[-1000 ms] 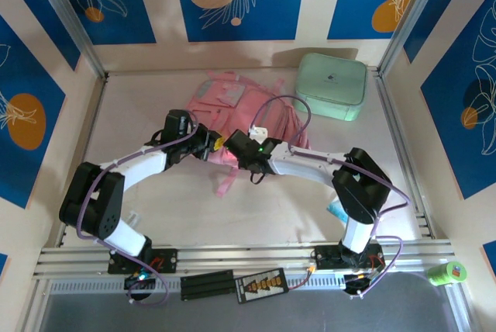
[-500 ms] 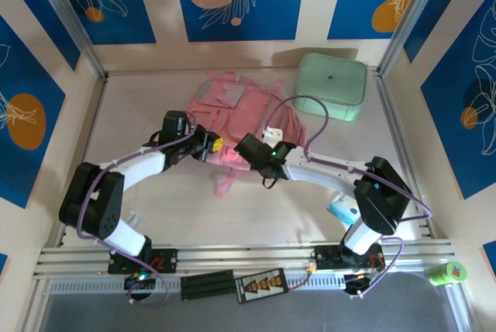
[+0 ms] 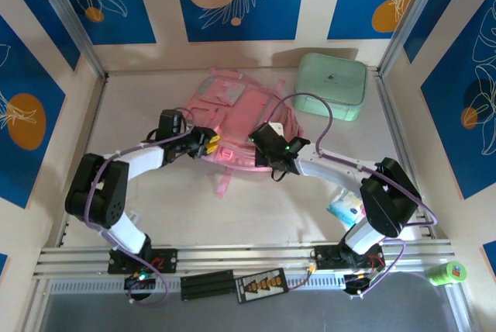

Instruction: Pack books, pencil case, and school supplies into a backpack

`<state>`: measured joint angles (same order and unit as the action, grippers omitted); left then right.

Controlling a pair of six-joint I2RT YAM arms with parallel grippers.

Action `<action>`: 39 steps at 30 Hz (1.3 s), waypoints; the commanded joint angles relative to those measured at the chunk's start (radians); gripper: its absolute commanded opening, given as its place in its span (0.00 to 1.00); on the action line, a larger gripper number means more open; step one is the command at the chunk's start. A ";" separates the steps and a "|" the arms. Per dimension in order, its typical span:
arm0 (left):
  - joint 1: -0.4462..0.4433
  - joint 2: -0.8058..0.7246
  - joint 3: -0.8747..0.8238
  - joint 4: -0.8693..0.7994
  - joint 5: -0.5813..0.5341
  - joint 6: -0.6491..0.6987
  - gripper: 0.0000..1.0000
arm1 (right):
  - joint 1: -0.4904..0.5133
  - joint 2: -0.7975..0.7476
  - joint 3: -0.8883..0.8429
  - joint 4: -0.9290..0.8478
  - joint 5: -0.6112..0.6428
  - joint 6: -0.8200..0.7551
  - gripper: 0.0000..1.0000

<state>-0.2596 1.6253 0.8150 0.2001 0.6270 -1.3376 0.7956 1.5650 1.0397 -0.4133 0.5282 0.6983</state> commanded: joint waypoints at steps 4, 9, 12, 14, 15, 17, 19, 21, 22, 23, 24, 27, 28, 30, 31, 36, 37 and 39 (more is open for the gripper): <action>0.082 -0.105 0.004 -0.151 -0.020 0.258 0.48 | 0.009 0.012 0.016 0.225 -0.344 -0.123 0.00; 0.089 -0.220 -0.018 -0.322 -0.115 0.412 0.57 | 0.041 0.099 0.092 0.291 -0.452 -0.121 0.00; 0.090 -0.308 -0.096 -0.306 -0.164 0.394 0.61 | 0.067 0.160 0.154 0.303 -0.482 -0.122 0.00; 0.091 -0.366 -0.152 -0.277 -0.196 0.377 0.63 | 0.078 0.201 0.196 0.302 -0.500 -0.121 0.00; 0.089 -0.394 -0.179 -0.267 -0.211 0.368 0.64 | 0.080 0.220 0.221 0.302 -0.509 -0.120 0.00; 0.090 -0.435 -0.222 -0.245 -0.234 0.337 0.65 | 0.088 0.249 0.260 0.303 -0.528 -0.123 0.00; 0.090 -0.453 -0.254 -0.198 -0.221 0.306 0.66 | 0.095 0.269 0.283 0.309 -0.550 -0.129 0.00; 0.090 -0.449 -0.258 -0.174 -0.199 0.288 0.64 | 0.102 0.280 0.294 0.324 -0.573 -0.132 0.00; 0.090 -0.444 -0.254 -0.171 -0.196 0.283 0.63 | 0.106 0.281 0.295 0.329 -0.579 -0.134 0.00; 0.090 -0.437 -0.251 -0.168 -0.196 0.279 0.62 | 0.108 0.283 0.296 0.333 -0.584 -0.134 0.00; 0.089 -0.428 -0.246 -0.163 -0.194 0.278 0.61 | 0.111 0.285 0.298 0.331 -0.587 -0.134 0.00; 0.090 -0.404 -0.228 -0.142 -0.187 0.265 0.55 | 0.116 0.284 0.295 0.321 -0.587 -0.138 0.00; 0.092 -0.400 -0.221 -0.139 -0.183 0.262 0.54 | 0.117 0.283 0.294 0.315 -0.583 -0.140 0.00; 0.092 -0.395 -0.202 -0.150 -0.180 0.265 0.51 | 0.120 0.282 0.295 0.301 -0.575 -0.144 0.00; 0.091 -0.396 -0.193 -0.165 -0.187 0.271 0.50 | 0.122 0.281 0.294 0.297 -0.574 -0.144 0.00; 0.092 -0.380 -0.153 -0.261 -0.248 0.265 0.36 | 0.128 0.275 0.293 0.301 -0.573 -0.148 0.00; 0.092 -0.369 -0.142 -0.266 -0.244 0.263 0.34 | 0.128 0.275 0.292 0.303 -0.571 -0.150 0.00; 0.092 -0.340 -0.114 -0.268 -0.227 0.263 0.31 | 0.128 0.276 0.293 0.305 -0.576 -0.151 0.00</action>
<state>-0.1741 1.2545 0.6552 -0.0315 0.4095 -1.0718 0.9028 1.8500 1.3018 -0.1234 0.0025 0.5724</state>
